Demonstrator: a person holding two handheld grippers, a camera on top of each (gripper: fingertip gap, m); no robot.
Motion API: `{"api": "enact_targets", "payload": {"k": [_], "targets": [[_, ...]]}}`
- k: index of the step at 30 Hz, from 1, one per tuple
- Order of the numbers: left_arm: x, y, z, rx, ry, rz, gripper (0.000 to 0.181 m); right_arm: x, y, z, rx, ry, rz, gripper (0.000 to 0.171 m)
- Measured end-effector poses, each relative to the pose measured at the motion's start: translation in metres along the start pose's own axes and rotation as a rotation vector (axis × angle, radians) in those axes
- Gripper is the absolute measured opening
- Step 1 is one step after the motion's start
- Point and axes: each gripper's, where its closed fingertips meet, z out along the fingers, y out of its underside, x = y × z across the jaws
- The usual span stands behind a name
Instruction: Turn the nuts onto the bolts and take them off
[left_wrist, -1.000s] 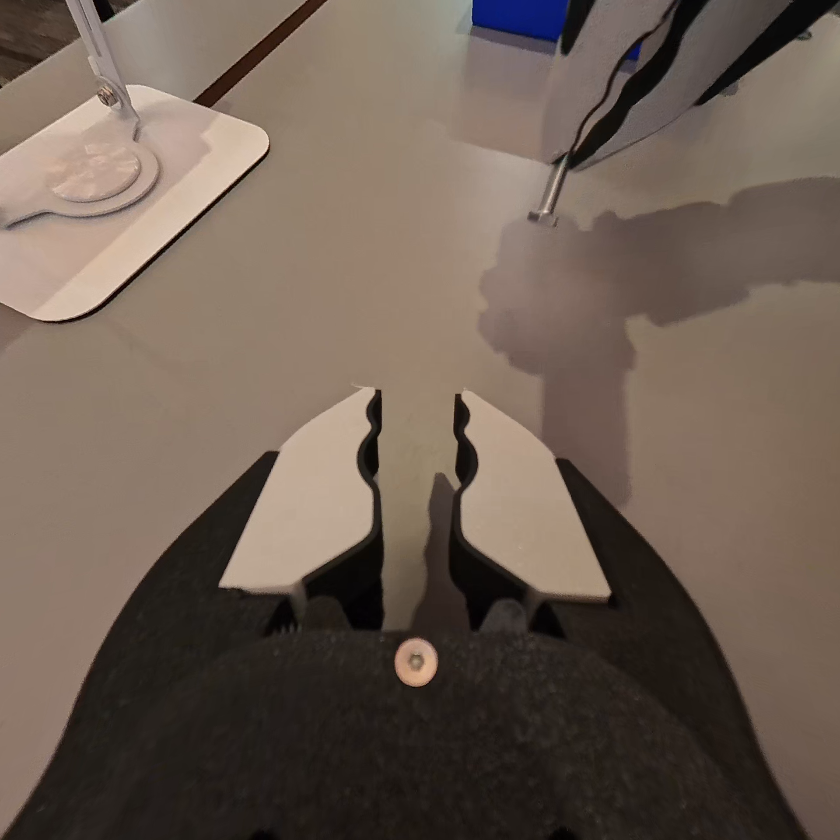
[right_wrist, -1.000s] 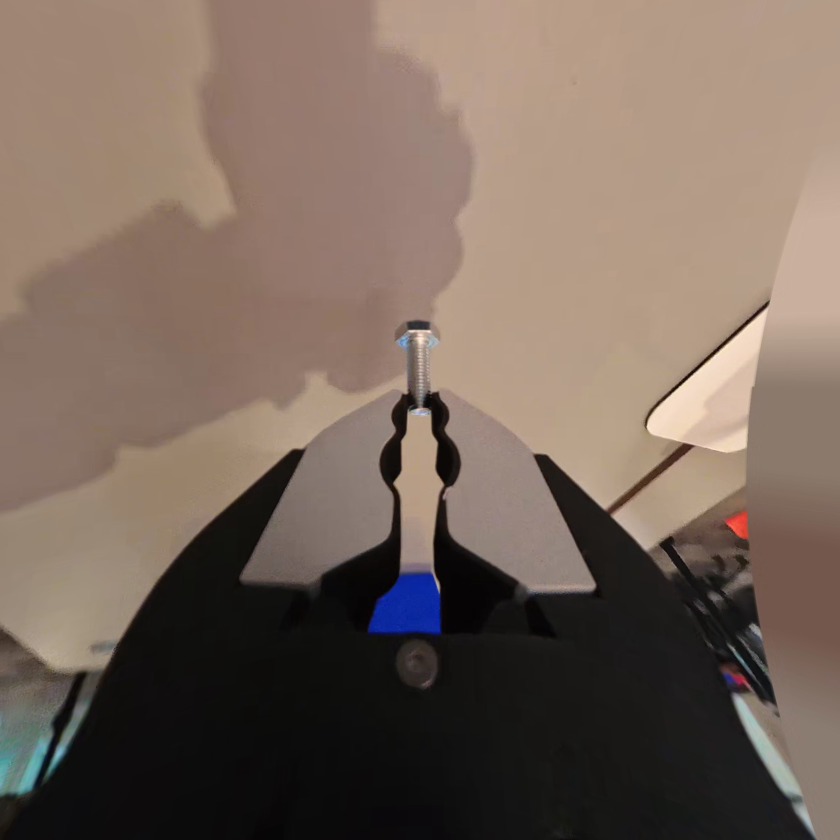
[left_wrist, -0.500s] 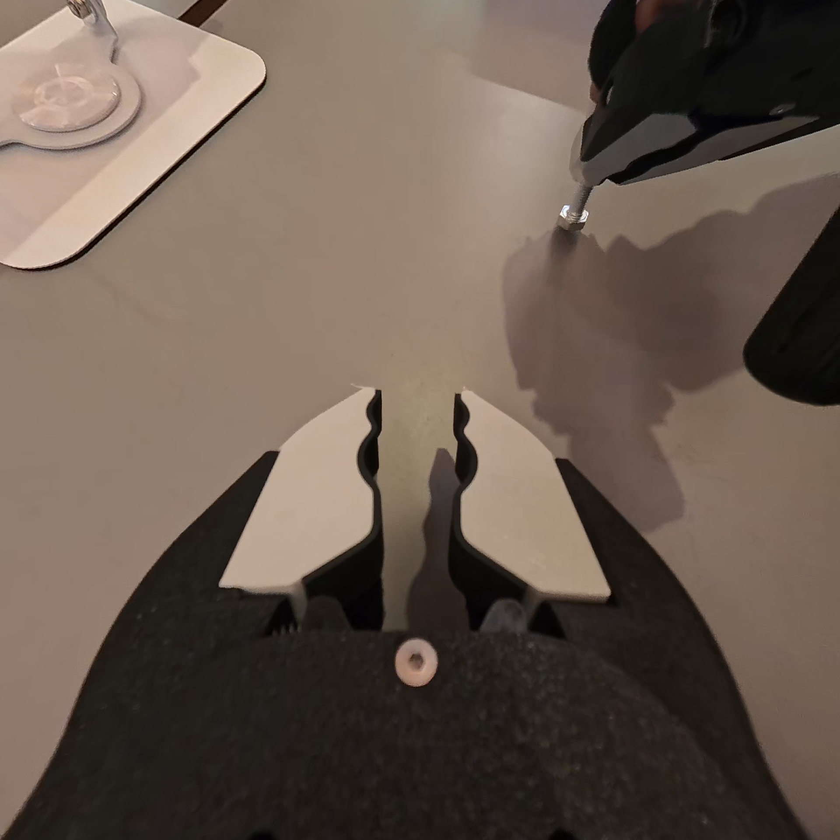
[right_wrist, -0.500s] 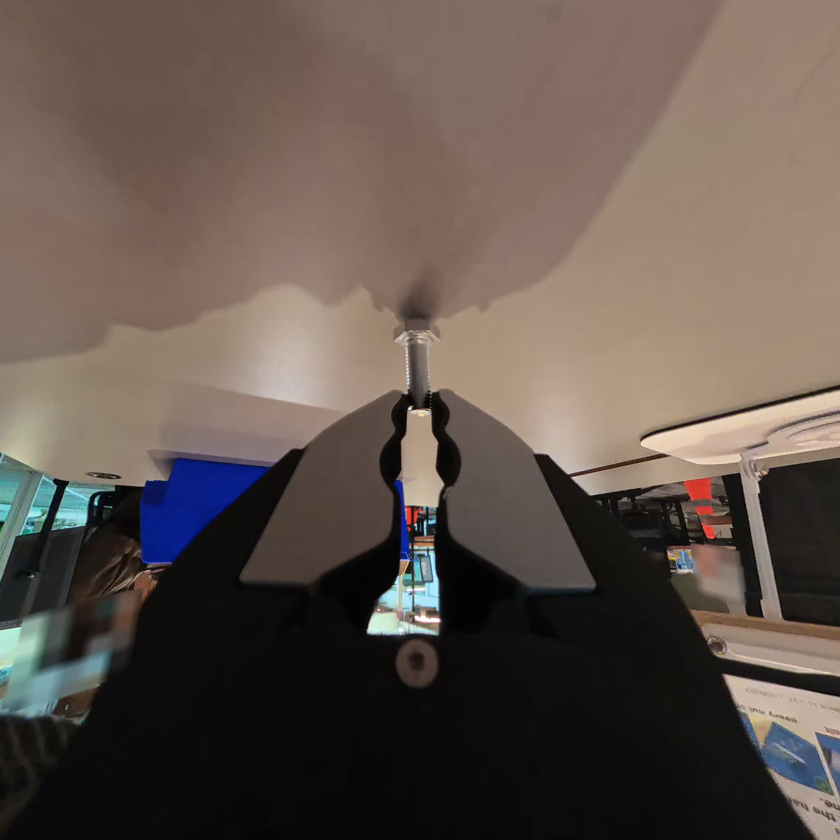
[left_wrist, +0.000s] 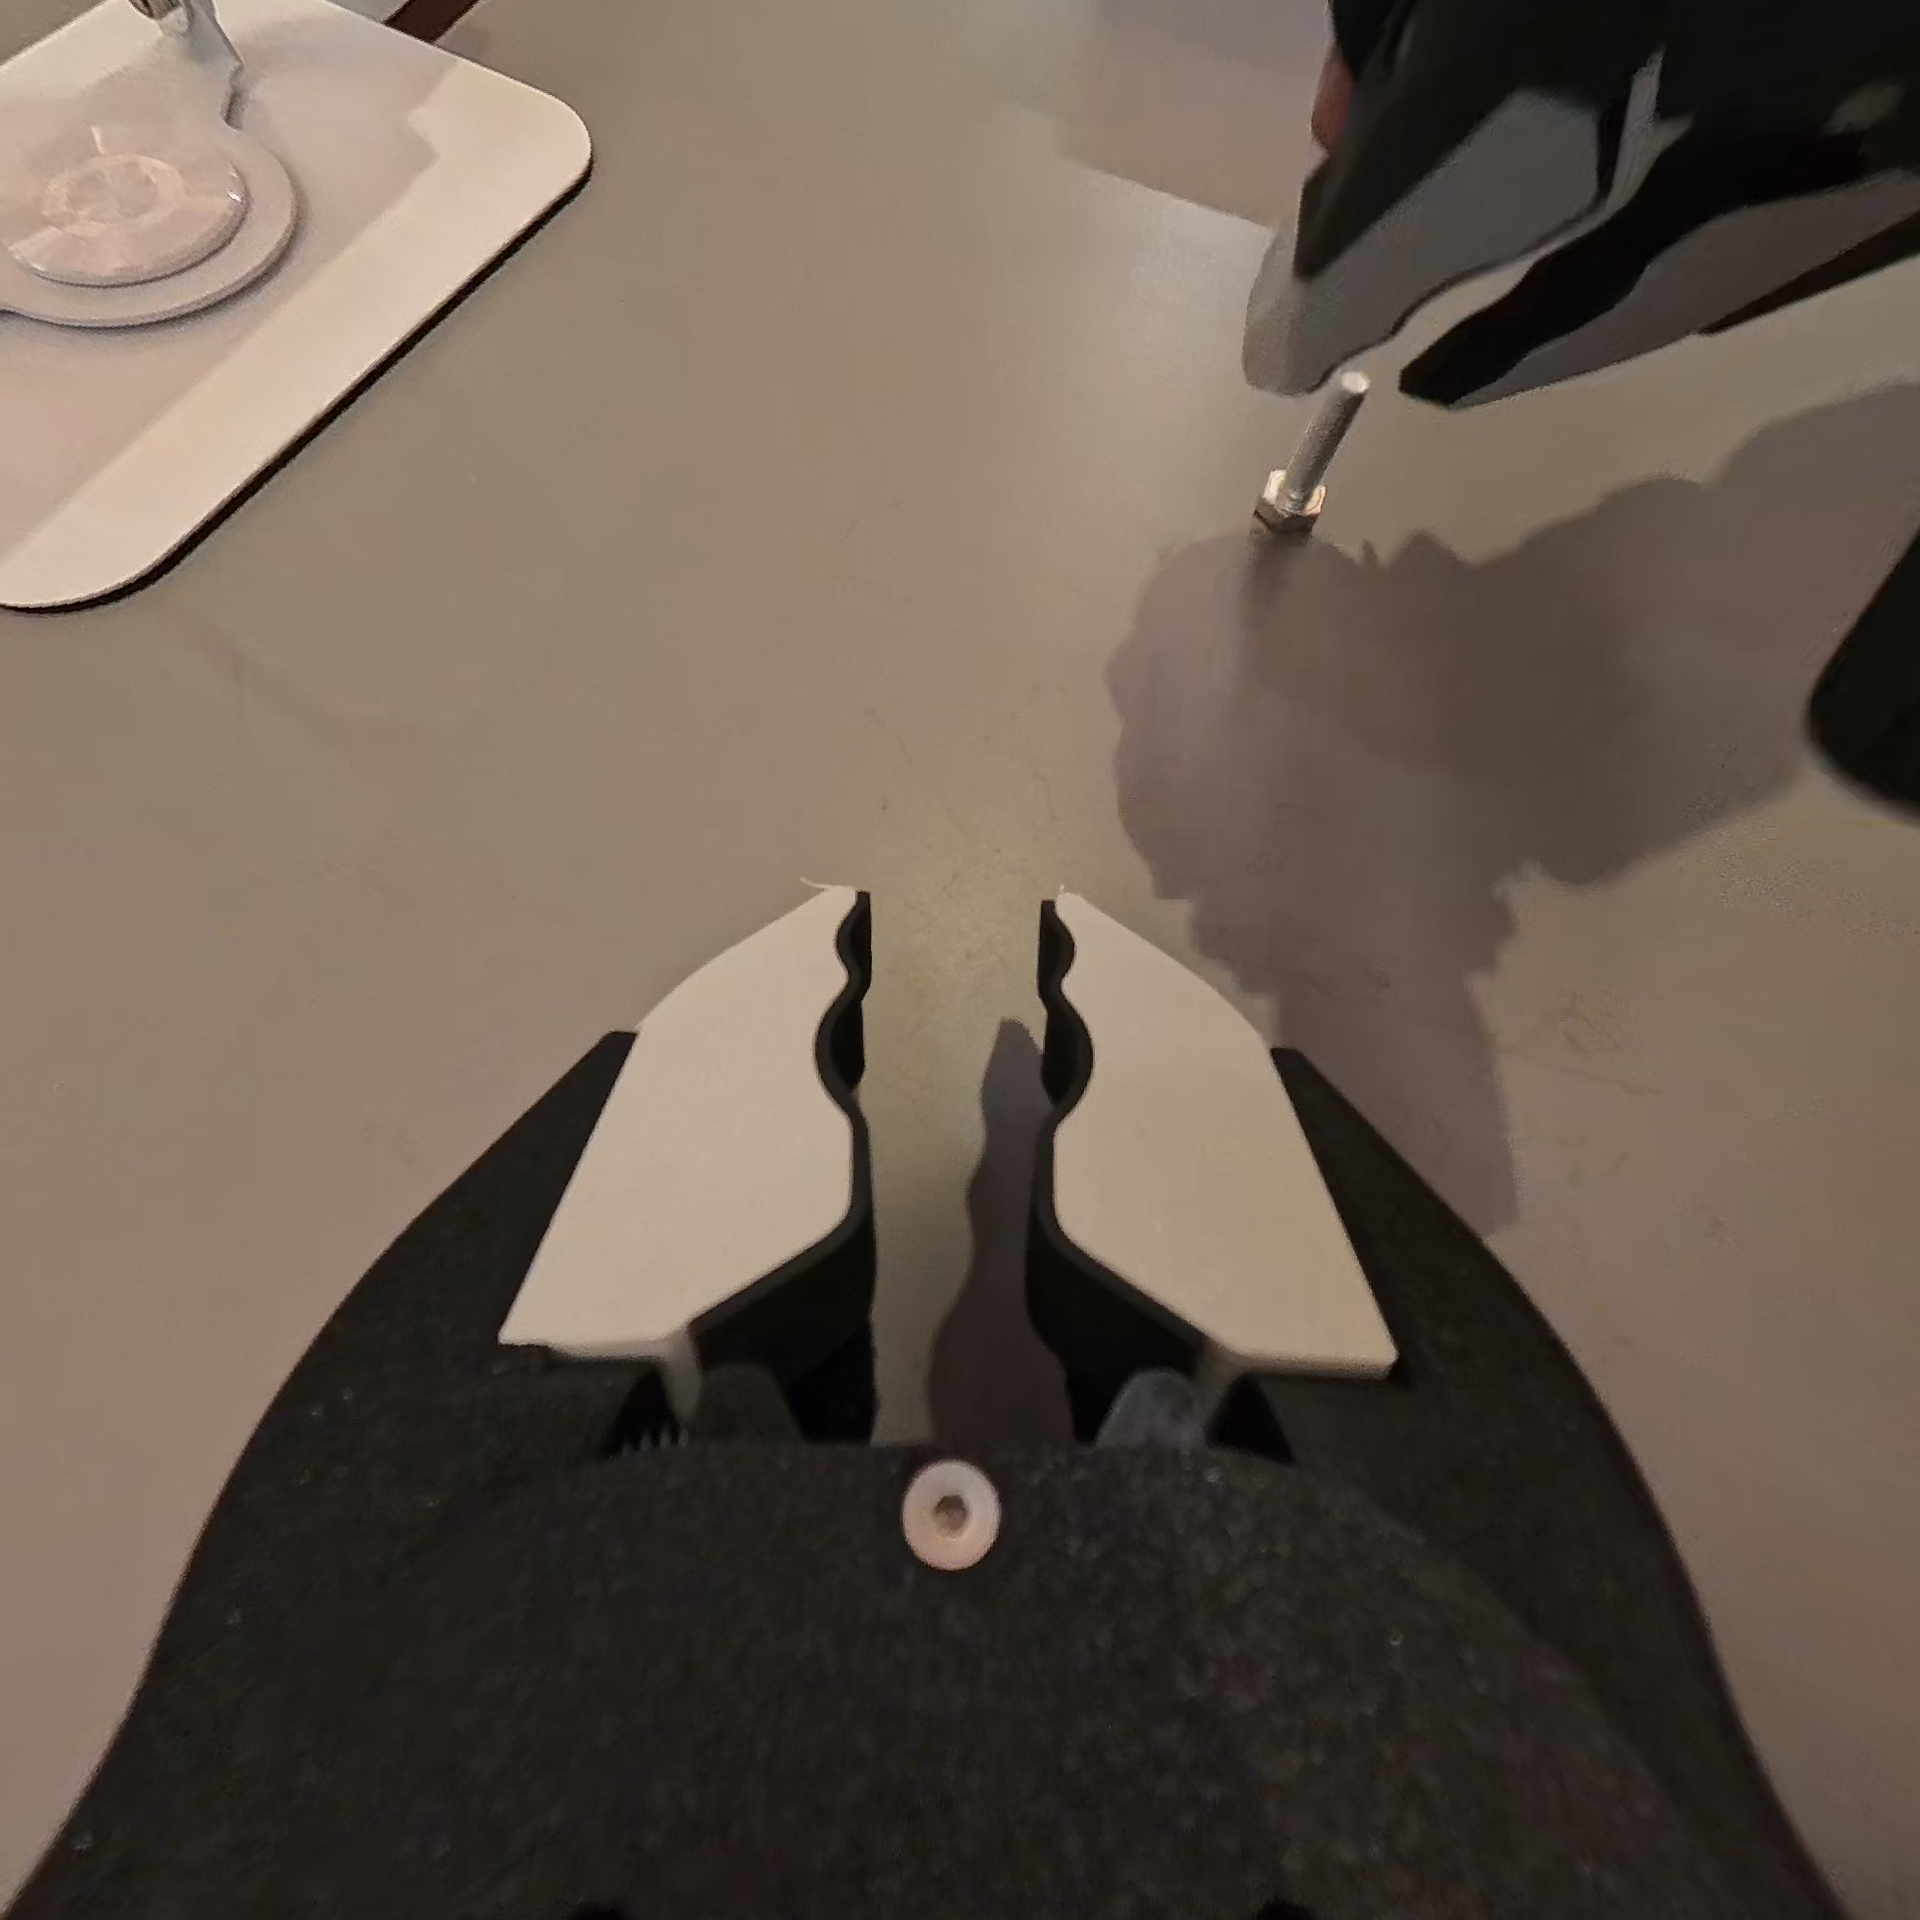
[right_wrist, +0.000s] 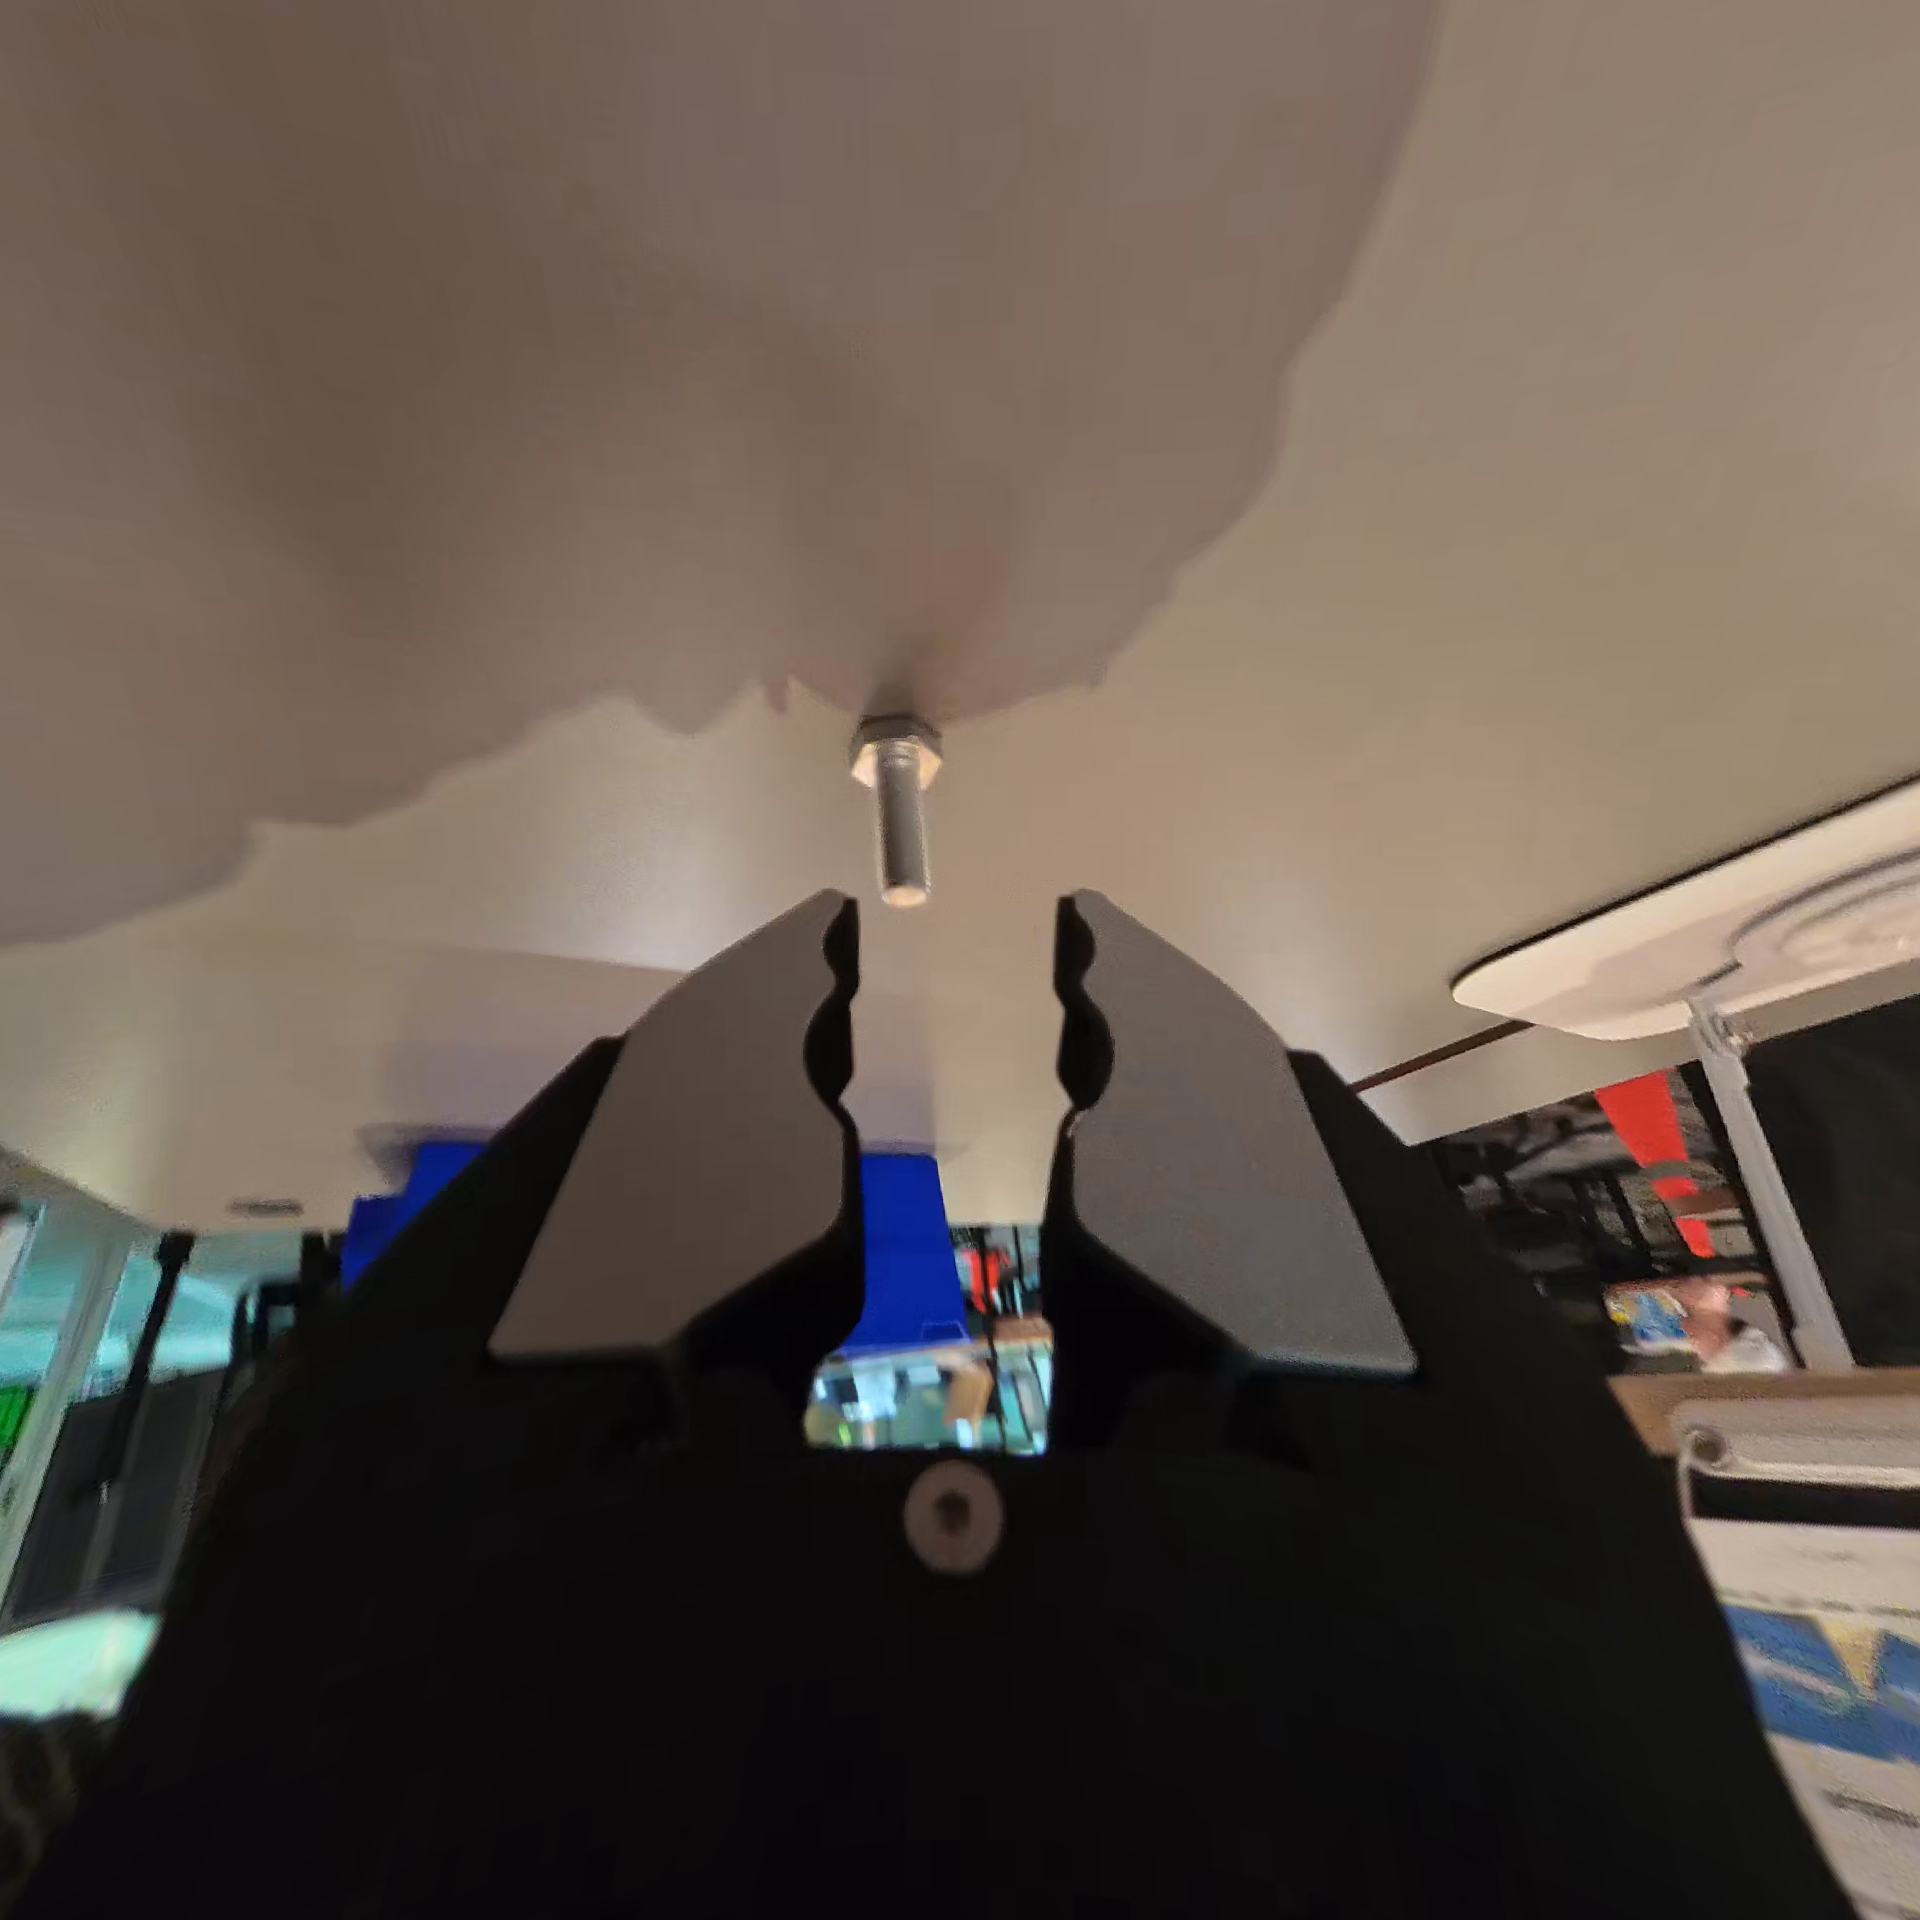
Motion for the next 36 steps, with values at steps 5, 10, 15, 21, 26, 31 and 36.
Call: {"api": "enact_targets", "payload": {"k": [5,10,15,21,26,31,36], "targets": [[0.001,-0.007,-0.005,0.042,0.007,-0.006,0.03,0.012,0.002,-0.029,0.526,0.013,0.302,0.039],[0.007,-0.021,-0.012,0.12,0.038,-0.009,0.031,0.011,0.021,-0.06,1.291,0.062,0.619,0.04],[0.016,-0.038,-0.017,0.223,0.096,-0.016,0.031,-0.011,0.026,-0.028,1.521,0.102,0.722,0.042],[0.022,-0.039,-0.013,0.236,0.136,-0.023,0.031,-0.015,0.002,-0.006,1.473,0.033,0.663,0.036],[0.024,-0.034,-0.007,0.208,0.146,-0.021,0.032,-0.01,-0.008,0.002,1.436,-0.003,0.62,0.033],[0.026,-0.031,-0.002,0.184,0.155,-0.017,0.032,-0.008,-0.011,0.006,1.419,-0.009,0.597,0.021],[0.03,-0.032,0.0,0.184,0.161,-0.007,0.032,-0.005,-0.015,0.006,1.402,-0.006,0.575,0.009]]}}
